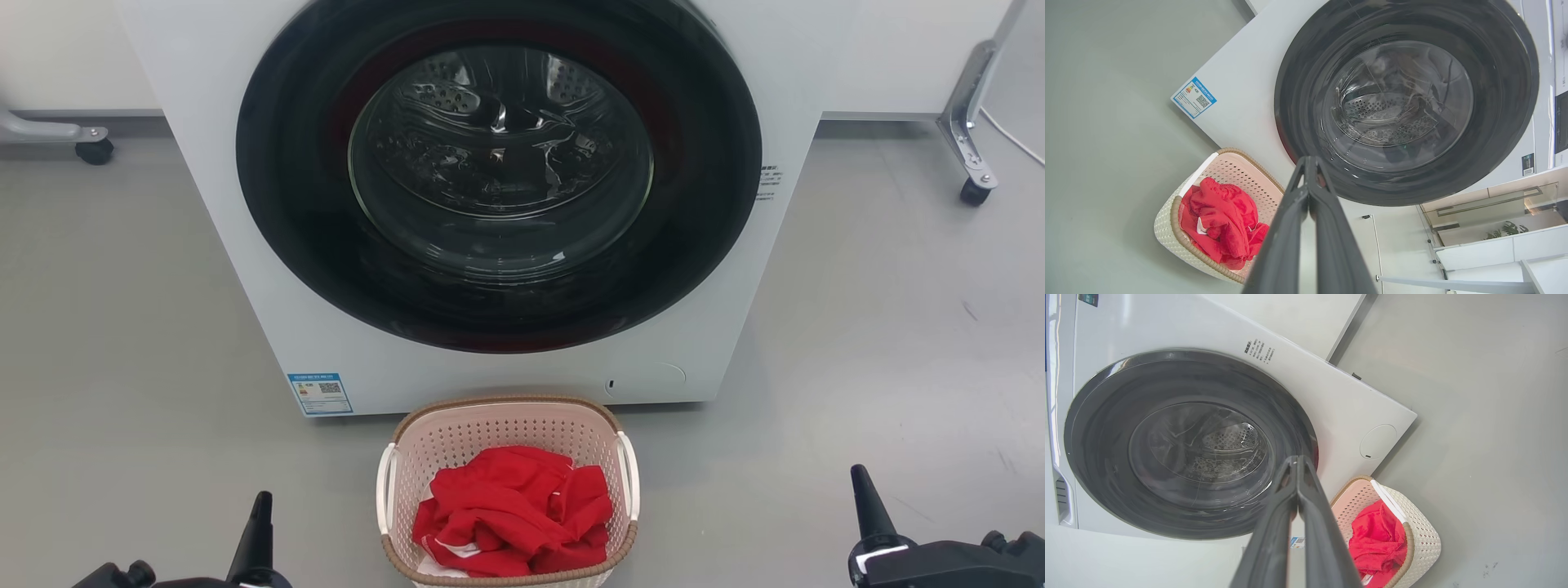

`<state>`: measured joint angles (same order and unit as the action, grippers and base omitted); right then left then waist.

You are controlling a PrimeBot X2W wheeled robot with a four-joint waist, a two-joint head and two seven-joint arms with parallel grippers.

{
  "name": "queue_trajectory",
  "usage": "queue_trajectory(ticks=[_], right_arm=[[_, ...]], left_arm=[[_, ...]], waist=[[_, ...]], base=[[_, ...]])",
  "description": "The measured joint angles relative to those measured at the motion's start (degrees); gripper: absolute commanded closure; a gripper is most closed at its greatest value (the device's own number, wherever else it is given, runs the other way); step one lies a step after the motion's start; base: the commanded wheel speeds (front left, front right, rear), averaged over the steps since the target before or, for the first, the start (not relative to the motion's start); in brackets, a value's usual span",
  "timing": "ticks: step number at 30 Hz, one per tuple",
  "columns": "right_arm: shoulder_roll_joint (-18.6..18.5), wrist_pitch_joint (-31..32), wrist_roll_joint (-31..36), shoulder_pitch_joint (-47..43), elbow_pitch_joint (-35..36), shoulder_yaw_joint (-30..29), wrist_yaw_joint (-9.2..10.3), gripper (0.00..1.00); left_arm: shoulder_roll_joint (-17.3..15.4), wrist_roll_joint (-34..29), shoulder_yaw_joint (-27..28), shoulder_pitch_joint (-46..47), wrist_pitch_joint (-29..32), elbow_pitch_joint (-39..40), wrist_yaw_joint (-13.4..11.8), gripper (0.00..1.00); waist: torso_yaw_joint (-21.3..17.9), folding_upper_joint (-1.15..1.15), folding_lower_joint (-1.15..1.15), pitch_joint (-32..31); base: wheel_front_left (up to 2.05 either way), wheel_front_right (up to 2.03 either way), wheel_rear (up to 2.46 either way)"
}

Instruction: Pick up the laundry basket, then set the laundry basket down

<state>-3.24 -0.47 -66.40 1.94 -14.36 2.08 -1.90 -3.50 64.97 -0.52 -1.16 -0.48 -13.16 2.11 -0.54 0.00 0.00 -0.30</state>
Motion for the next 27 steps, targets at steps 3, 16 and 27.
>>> queue_trajectory(ticks=[3, 16, 27], right_arm=[[0.1, 1.0, -3.1, 0.1, -0.4, -1.2, -0.66, 1.00], [0.3, 3.5, -11.8, 1.3, -1.2, -4.6, -2.34, 1.00], [0.6, 5.5, -20.2, 2.3, -2.2, -7.7, -3.99, 1.00]], left_arm=[[0.1, 3.3, 0.5, 0.5, 1.0, -0.8, 0.5, 1.00], [0.4, 12.5, 2.6, 2.3, 3.5, -1.8, 2.3, 1.00], [0.8, 21.1, 4.5, 4.5, 5.5, -3.0, 4.0, 1.00]], waist=[[0.1, 0.00, 0.00, 0.1], [0.3, 0.00, 0.00, 0.2], [0.4, 0.00, 0.00, 0.3]], base=[[0.00, 0.00, 0.00], [0.00, 0.00, 0.00], [0.00, 0.00, 0.00]])
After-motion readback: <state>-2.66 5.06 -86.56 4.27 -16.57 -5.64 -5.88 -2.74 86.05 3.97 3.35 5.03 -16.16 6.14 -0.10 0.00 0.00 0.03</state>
